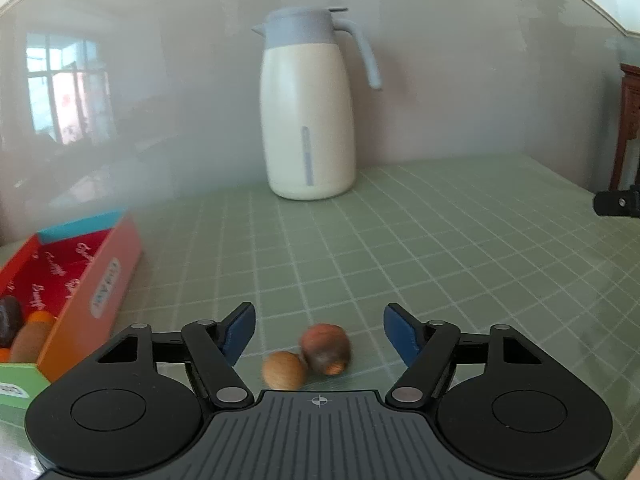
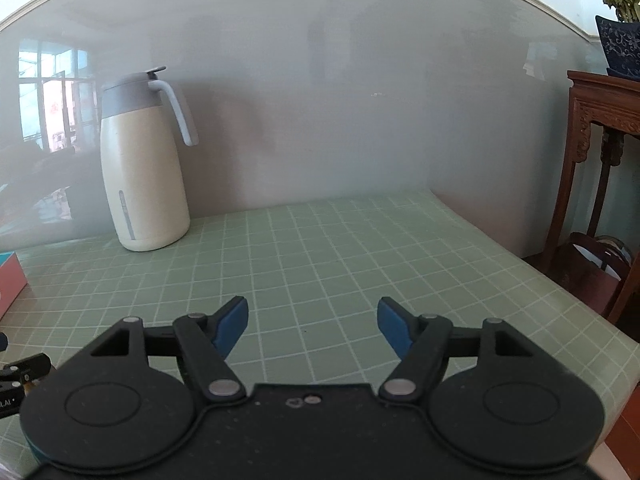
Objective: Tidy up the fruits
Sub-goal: 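Reach the left gripper to the light round nut and close on it, then carry the light nut with the left gripper into the box and release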
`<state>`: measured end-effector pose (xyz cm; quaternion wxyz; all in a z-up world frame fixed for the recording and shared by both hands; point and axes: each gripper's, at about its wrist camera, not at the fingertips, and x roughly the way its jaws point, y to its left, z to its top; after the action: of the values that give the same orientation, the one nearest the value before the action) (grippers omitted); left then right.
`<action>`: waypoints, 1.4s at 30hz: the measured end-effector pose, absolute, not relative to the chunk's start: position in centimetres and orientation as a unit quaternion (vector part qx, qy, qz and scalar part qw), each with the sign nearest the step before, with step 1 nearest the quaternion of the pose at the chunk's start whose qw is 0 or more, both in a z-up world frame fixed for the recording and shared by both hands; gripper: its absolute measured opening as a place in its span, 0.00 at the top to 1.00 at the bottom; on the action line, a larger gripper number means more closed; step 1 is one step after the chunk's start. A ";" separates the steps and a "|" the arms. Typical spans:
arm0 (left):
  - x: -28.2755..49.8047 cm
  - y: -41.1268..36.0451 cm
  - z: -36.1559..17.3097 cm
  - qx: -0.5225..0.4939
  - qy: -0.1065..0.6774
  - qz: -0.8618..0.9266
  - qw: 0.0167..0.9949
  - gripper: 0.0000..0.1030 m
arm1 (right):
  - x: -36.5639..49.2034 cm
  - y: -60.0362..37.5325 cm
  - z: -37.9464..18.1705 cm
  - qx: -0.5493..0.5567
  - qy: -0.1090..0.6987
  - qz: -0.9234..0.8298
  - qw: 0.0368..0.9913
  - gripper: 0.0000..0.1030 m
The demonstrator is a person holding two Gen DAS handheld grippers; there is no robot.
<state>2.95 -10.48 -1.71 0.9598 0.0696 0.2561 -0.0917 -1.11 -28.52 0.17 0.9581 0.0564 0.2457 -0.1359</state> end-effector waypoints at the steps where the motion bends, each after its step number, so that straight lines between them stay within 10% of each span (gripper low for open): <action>1: 3.0 -10.6 -1.8 0.070 0.259 -0.094 0.959 0.37 | -1.1 -28.6 0.2 0.057 0.245 -0.136 0.958 0.30; 42: 3.9 -8.2 -3.4 0.053 0.322 -0.073 0.942 0.76 | -1.5 -29.0 0.5 0.066 0.241 -0.136 0.959 0.27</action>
<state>3.86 -8.24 -3.43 0.9423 0.0532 0.3223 -0.0726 -1.48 -29.02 0.49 0.9588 0.0657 0.2410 -0.1355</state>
